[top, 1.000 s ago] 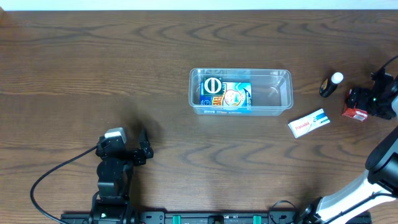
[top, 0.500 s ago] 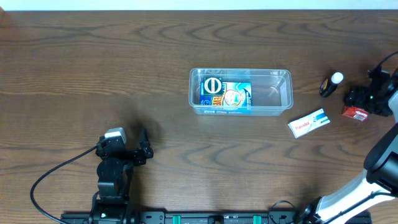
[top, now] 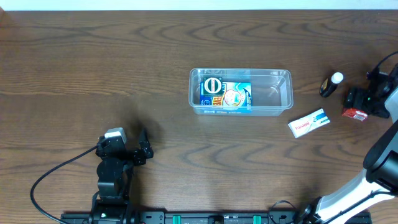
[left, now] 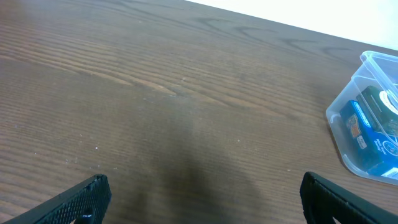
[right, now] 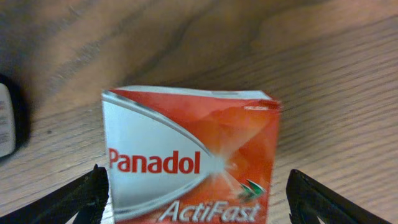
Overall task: Pack container
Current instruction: 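Lower the right gripper and close it on the red Panadol box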
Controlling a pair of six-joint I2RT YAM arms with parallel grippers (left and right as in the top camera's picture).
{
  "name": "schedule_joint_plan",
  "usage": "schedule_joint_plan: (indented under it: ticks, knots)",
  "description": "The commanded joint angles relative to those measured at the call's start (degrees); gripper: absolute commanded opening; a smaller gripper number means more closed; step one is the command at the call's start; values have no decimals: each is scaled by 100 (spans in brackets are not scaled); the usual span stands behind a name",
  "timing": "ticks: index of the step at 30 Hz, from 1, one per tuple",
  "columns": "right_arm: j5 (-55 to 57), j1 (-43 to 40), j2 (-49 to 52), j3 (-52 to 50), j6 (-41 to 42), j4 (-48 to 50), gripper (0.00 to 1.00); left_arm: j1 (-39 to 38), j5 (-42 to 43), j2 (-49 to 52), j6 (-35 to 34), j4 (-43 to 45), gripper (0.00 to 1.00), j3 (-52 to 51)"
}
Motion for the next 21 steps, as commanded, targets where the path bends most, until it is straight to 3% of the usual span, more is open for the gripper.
schedule_joint_plan:
  ticks: [1,8,15,21]
  knots:
    - [59,42,190,-81,79,11,89,-22,-87,2,39,-205,98,-125]
    - [59,26,197,-81,208,7,89,-22,-87,2,39,-205,98,-125]
    - [61,26,197,-81,293,-7,79,-22,-87,2,39,-205,98,-125]
    - [61,26,175,-74,358,-11,76,-22,-87,2,39,-205,98,-125]
